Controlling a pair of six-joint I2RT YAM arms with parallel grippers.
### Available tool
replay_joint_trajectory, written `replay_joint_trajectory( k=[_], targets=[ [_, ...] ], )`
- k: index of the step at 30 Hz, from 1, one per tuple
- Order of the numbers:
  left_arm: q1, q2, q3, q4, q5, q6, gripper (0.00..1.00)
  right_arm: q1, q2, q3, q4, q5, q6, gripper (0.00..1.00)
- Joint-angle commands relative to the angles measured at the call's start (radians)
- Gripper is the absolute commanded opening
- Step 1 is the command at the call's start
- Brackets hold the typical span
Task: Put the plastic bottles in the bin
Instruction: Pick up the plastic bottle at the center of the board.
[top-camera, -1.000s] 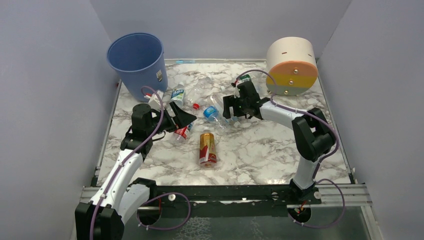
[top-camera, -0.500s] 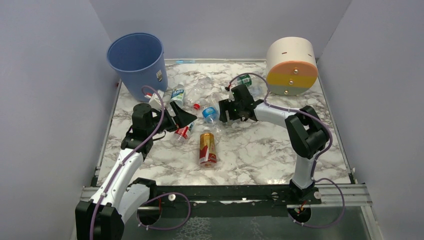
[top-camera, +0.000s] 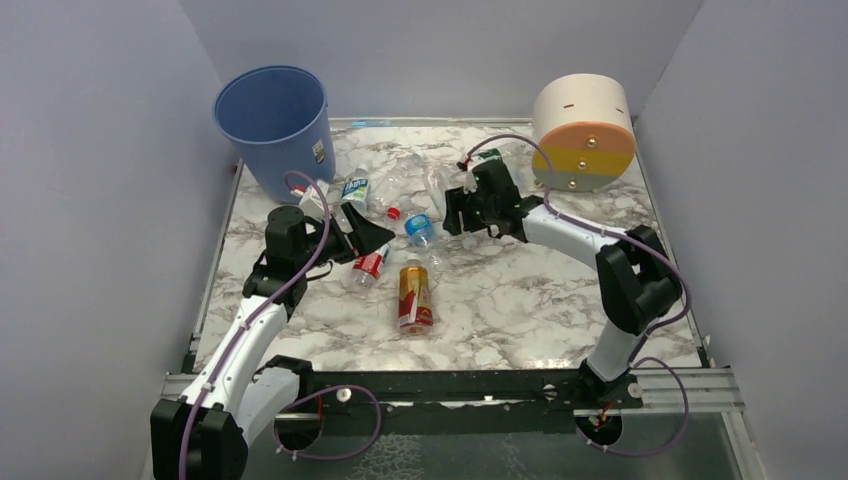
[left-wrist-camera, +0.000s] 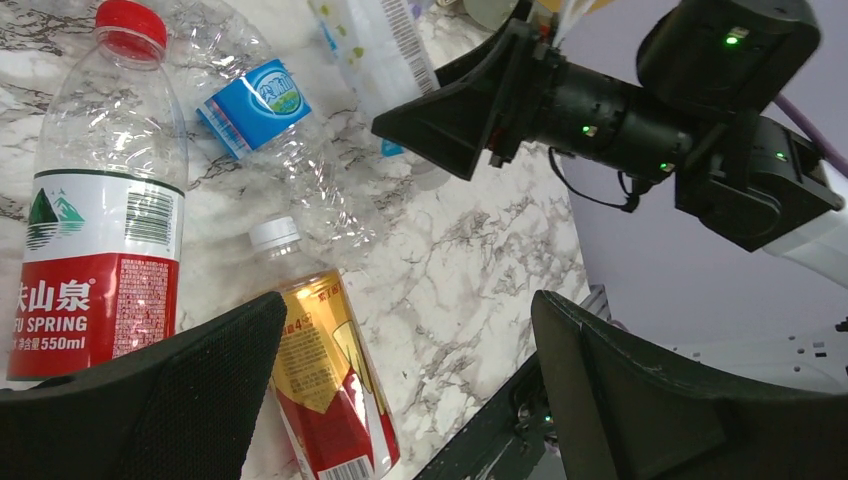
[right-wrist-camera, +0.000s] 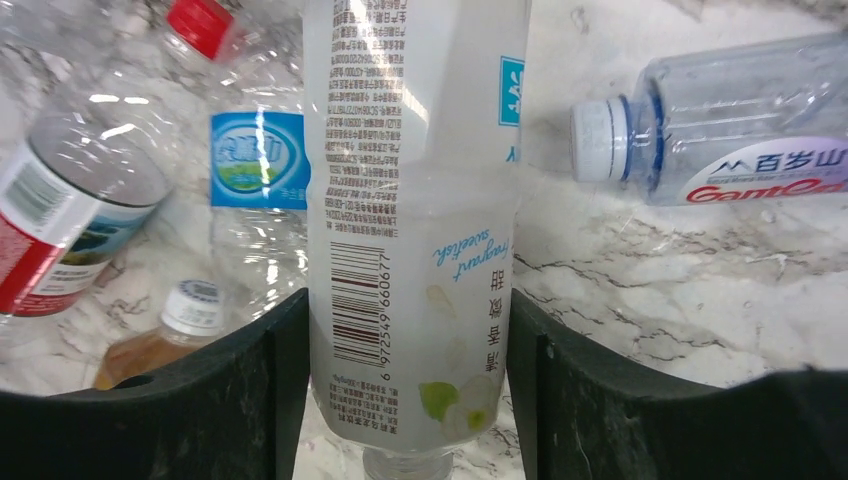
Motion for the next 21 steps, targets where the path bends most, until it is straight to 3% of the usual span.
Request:
replay_joint_trajectory(
  k=[1,21],
  targets=[
    [-0.005,0.007,0.023,0.034,-0.011,0.006,0.99,0.004,-0.095,-0.012,-0.016,0.011,-0.002,0.62],
    [-0.006,0.031,0.001,0.161,0.046,-0.103,0.99,0.006,-0.366,-0.134,-0.064,-0.166,0.098,0.6]
  ],
)
